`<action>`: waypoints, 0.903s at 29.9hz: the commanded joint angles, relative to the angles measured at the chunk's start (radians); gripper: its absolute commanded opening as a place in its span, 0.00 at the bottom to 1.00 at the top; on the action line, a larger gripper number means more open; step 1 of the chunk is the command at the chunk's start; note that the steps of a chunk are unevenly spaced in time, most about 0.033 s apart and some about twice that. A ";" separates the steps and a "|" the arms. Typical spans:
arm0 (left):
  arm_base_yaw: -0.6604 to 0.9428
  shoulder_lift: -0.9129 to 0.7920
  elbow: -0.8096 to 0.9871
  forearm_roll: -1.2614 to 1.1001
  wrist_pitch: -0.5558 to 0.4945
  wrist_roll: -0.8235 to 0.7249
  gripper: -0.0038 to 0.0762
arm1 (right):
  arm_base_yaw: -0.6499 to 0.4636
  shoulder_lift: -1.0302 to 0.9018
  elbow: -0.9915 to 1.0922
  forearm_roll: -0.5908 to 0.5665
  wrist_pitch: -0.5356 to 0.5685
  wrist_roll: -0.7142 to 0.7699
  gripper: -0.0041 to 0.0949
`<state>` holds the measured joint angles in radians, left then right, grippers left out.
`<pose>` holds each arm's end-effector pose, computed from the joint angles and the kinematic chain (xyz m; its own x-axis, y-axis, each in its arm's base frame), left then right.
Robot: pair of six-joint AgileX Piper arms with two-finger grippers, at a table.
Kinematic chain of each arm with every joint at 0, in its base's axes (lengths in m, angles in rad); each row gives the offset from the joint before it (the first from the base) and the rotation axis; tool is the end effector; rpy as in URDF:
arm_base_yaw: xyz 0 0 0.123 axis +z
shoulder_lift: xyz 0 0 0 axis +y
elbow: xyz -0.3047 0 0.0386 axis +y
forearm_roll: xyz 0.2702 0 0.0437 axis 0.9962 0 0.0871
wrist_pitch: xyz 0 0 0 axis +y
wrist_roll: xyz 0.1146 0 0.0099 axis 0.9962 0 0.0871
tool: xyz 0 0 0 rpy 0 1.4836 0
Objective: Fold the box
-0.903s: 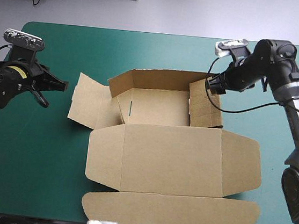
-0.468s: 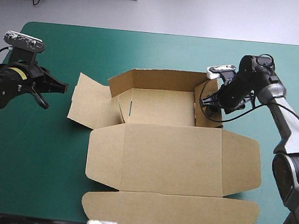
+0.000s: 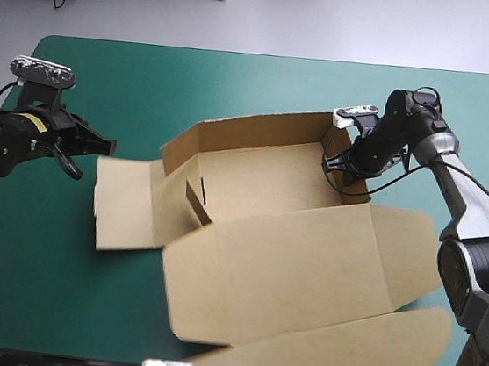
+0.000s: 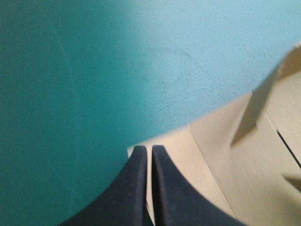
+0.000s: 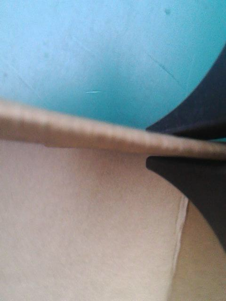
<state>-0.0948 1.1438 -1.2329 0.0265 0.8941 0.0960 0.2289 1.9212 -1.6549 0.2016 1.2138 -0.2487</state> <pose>0.2598 -0.0223 0.4082 -0.6416 0.1738 -0.7471 0.1522 0.9835 0.0981 0.4174 0.1194 0.2559 -0.8971 -0.3870 -0.2133 -0.4213 0.8946 0.1491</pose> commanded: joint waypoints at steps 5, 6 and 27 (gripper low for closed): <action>0.000 -0.024 -0.035 -0.014 -0.049 -0.024 0.06 | -0.033 -0.082 -0.073 0.066 0.035 -0.045 0.02; 0.000 -0.024 -0.035 -0.008 -0.049 -0.031 0.06 | -0.040 -0.093 -0.073 0.082 0.035 -0.048 0.02; 0.000 -0.012 -0.032 0.439 -0.083 -0.369 0.06 | -0.279 -0.363 -0.071 0.191 0.037 -0.159 0.02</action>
<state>-0.0948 1.1438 -1.2329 0.4148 0.8577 -0.2569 -0.0380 1.6138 -1.6946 0.2915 1.2433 -0.3780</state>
